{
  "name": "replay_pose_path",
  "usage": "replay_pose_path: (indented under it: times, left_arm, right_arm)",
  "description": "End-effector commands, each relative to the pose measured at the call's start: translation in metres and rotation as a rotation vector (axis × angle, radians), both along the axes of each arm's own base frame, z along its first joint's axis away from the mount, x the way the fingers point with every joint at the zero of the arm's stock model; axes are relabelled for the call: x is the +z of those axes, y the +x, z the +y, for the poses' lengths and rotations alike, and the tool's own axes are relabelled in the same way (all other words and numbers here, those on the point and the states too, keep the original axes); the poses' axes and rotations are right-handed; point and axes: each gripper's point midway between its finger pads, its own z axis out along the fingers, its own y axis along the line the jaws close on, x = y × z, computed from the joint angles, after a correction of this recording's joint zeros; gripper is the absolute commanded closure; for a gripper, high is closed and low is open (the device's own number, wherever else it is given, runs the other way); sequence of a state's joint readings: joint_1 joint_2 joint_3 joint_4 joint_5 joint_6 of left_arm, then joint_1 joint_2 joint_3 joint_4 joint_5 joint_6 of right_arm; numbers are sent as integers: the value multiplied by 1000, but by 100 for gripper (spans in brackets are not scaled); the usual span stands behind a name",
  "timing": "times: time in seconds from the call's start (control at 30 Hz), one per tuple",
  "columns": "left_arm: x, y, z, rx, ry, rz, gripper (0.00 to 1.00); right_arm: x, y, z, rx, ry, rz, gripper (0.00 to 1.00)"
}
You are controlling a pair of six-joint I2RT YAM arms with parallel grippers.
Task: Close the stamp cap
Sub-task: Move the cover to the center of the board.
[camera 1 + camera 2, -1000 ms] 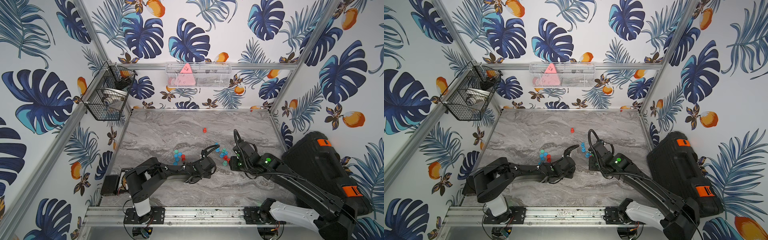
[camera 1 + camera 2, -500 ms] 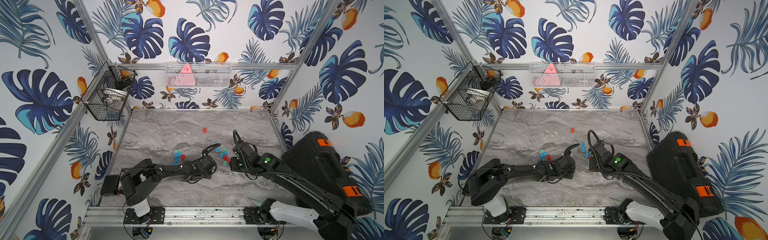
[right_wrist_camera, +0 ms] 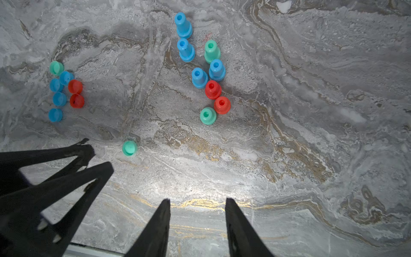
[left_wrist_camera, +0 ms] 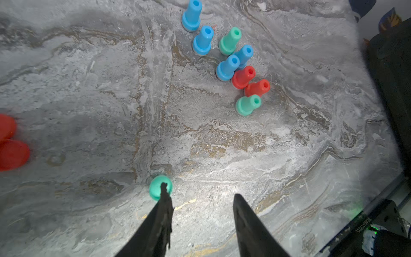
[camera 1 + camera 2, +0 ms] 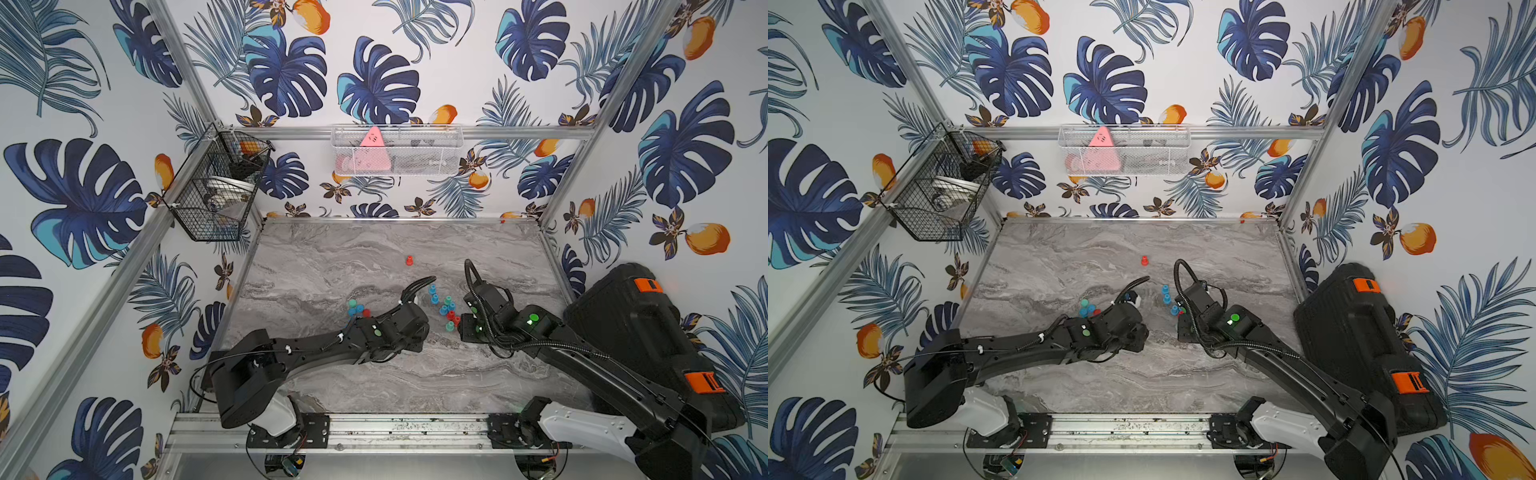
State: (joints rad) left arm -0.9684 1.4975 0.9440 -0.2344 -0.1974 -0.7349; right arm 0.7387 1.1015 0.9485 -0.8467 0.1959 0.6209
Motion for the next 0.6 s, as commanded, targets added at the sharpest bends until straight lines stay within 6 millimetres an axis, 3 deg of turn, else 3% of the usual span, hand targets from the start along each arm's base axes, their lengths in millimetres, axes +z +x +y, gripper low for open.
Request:
replay_pose_path:
  times: [0.0, 0.57]
  left_arm:
    - [6, -4, 17, 14, 38, -22, 50]
    - [49, -46, 114, 82, 91, -113, 49]
  right_arm:
    - [-6, -4, -1, -9, -4, 24, 55]
    - [-49, 13, 25, 42, -89, 154, 50]
